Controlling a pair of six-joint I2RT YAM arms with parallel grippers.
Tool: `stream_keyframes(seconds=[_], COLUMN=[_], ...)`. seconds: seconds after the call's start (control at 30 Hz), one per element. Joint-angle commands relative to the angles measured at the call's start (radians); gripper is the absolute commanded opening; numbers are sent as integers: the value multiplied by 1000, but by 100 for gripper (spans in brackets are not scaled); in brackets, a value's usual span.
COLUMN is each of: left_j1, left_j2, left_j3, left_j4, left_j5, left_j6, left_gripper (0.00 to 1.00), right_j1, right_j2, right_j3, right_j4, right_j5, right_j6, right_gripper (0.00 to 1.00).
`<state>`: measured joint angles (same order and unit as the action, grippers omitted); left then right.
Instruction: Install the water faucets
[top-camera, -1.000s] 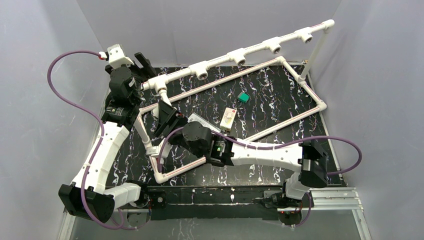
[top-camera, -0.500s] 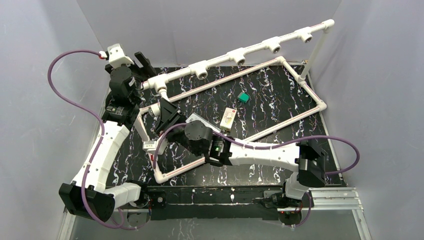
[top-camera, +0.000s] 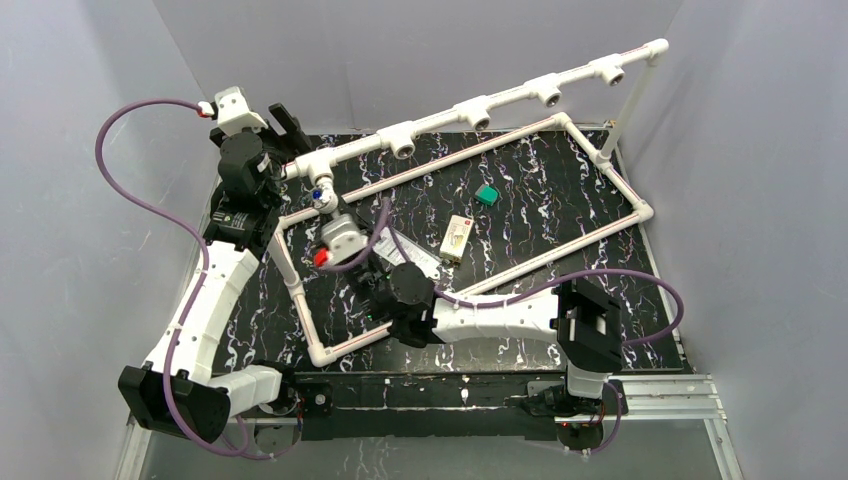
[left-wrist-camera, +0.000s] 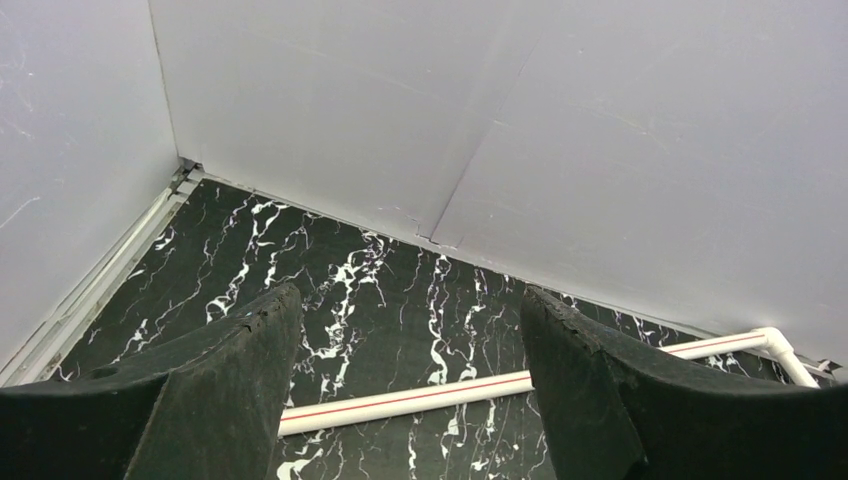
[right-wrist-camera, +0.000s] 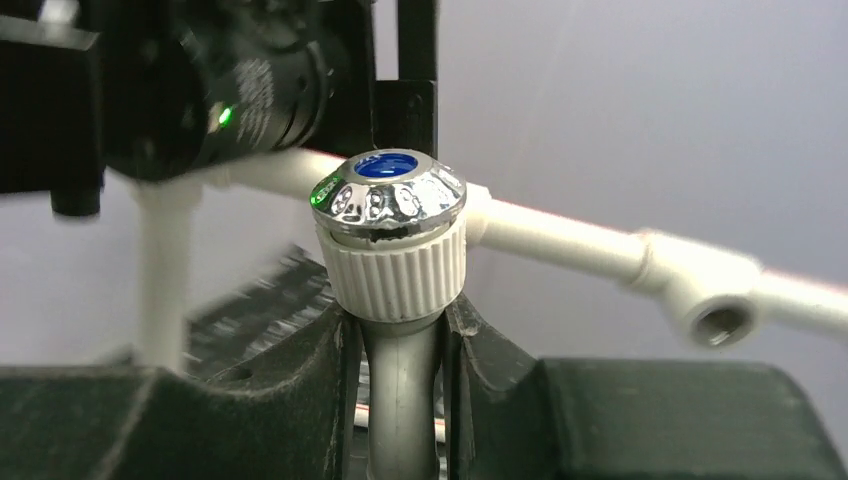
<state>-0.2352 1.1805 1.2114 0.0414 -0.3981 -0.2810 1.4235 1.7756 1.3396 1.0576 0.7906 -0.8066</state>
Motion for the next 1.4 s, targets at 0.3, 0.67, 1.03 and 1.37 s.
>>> stream_keyframes(seconds=[0.3,0.67,1.03,1.37], left_j1=[-28,-27,-28,-28], left_j2=[77,81,68,72], left_j3=[-133,-133,-136,-138], left_j4=[-372,-374,-375,-373], left_j5=[81,89,88,81], left_j6=[8,2,0,3], left_gripper=[77,77,77,77], right_j1=[-50,-68,-68,-68], right_j2=[-125,-148,-178,-229], right_j3=[-179,-111,-117,-220], right_j4=[-72,-567,-687,-432], right_j5=[192,114,77,-20], right_j6=[1599,2443,2488,2175], right_gripper=[1,1,17,65])
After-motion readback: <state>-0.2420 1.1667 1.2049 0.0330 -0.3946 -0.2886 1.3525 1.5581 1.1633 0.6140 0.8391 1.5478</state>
